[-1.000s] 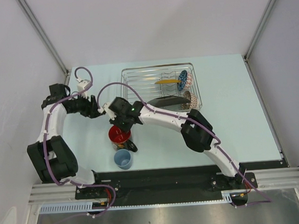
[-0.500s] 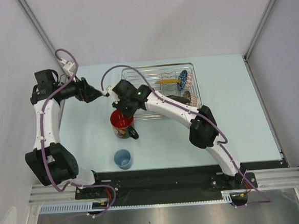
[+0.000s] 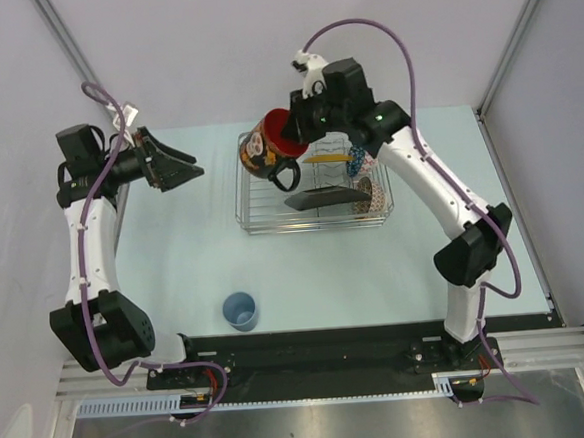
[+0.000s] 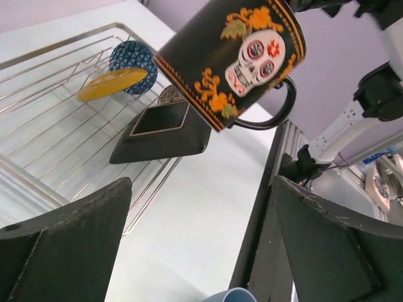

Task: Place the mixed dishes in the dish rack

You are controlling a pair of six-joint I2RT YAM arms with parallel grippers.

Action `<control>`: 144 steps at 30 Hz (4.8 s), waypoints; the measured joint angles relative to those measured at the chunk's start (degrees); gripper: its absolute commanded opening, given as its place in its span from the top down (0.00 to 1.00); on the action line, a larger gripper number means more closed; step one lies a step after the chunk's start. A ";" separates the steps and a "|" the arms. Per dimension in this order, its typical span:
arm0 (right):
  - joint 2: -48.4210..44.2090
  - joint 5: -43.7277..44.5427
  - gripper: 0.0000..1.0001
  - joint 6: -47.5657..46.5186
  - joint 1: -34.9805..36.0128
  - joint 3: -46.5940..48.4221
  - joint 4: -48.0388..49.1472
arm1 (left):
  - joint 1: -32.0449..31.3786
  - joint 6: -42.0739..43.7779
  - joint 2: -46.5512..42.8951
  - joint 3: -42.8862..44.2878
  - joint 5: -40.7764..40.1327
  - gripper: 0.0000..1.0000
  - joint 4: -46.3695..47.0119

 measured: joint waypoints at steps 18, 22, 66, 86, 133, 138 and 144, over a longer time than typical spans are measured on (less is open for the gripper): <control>-0.28 -15.52 1.00 48.72 -8.35 -32.63 63.56 | -21.84 -30.95 -0.39 -5.44 -7.45 0.15 28.98; -0.26 -16.11 1.00 52.96 -8.41 -33.29 73.50 | -22.21 -32.74 -0.39 -5.46 -10.67 0.15 30.80; 16.70 -5.42 1.00 65.72 -4.63 -28.94 103.25 | -26.38 -66.03 3.48 -12.20 -21.77 0.24 56.65; 16.70 -9.57 1.00 60.33 -5.14 -24.94 93.98 | -26.71 -58.73 3.48 -12.17 -24.13 0.37 48.81; 14.58 -16.33 0.00 63.28 -3.72 -31.67 99.76 | -22.53 -67.95 5.55 -10.23 -13.60 1.00 48.85; 14.03 -16.79 0.00 63.67 -4.37 -33.35 99.91 | -21.75 -66.75 5.53 -10.23 -12.52 1.00 49.07; 13.46 -16.96 0.00 64.08 -4.76 -34.51 100.59 | -20.13 -65.00 5.53 -10.19 -13.35 1.00 48.57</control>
